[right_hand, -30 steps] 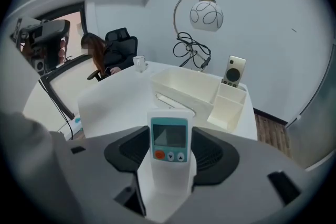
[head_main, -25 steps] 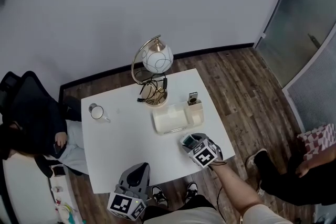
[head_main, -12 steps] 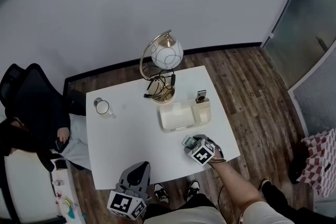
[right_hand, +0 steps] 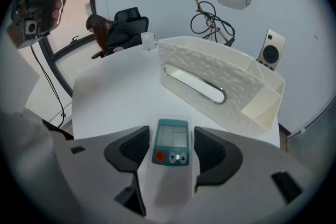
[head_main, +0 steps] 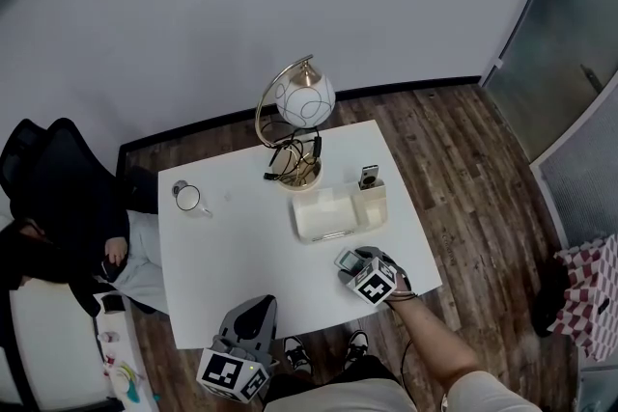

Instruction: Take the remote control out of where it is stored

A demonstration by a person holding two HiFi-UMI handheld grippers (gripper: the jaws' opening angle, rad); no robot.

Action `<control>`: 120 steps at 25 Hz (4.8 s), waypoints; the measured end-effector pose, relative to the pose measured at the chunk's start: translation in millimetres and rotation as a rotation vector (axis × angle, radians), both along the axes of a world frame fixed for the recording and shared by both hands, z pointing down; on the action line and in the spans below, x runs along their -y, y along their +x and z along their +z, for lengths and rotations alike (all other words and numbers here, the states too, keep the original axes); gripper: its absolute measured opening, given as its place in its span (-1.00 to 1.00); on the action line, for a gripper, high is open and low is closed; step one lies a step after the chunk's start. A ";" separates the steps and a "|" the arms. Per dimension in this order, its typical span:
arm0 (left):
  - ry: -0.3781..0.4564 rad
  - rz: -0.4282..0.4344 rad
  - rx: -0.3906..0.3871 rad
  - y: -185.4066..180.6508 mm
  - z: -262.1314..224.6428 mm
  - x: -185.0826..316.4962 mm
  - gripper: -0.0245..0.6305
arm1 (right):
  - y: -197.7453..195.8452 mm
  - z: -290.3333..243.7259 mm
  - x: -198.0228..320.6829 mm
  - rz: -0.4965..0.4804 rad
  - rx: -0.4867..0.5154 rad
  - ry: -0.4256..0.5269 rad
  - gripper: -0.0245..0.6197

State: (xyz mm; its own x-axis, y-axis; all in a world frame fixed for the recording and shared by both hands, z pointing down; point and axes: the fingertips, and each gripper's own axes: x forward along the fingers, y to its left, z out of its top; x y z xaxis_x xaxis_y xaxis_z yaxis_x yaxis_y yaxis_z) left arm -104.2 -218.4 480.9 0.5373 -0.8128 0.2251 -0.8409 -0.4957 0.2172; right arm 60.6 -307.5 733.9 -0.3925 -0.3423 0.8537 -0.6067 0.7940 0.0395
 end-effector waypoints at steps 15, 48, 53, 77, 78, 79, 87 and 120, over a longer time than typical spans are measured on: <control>0.080 0.021 -0.002 22.6 -27.2 14.2 -0.91 | 54.6 -214.9 -0.6 0.292 0.496 0.472 -0.83; 0.202 0.077 0.017 59.9 -65.1 25.5 -0.91 | 97.4 -279.8 -34.6 0.361 0.550 0.611 -0.89; 0.199 0.077 0.015 60.3 -64.6 31.1 -0.90 | 97.6 -278.5 -25.1 0.367 0.538 0.612 -0.89; 0.140 0.068 0.008 63.9 -22.5 104.2 -0.90 | 66.4 -147.6 187.8 0.560 0.318 0.422 -0.11; 0.138 0.066 0.010 63.5 -20.9 106.8 -0.91 | 66.5 -142.3 193.0 0.576 0.324 0.408 -0.11; 0.137 0.067 0.011 63.5 -19.6 109.2 -0.91 | 65.8 -137.6 196.8 0.584 0.330 0.393 -0.11; 0.124 0.063 0.004 61.3 -12.1 119.3 -0.91 | 59.4 -118.4 205.7 0.581 0.248 0.394 -0.25; 0.136 0.116 0.001 102.7 -23.8 68.3 -0.91 | 149.7 -178.9 21.1 0.332 0.273 0.216 -0.28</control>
State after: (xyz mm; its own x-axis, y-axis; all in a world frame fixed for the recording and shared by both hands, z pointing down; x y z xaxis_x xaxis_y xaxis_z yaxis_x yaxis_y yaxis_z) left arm -1.4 -286.7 457.1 0.6290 -0.7684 0.1181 -0.7766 -0.6141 0.1408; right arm 210.3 -328.6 555.0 -0.4319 -0.6457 0.6297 -0.8373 0.5465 -0.0139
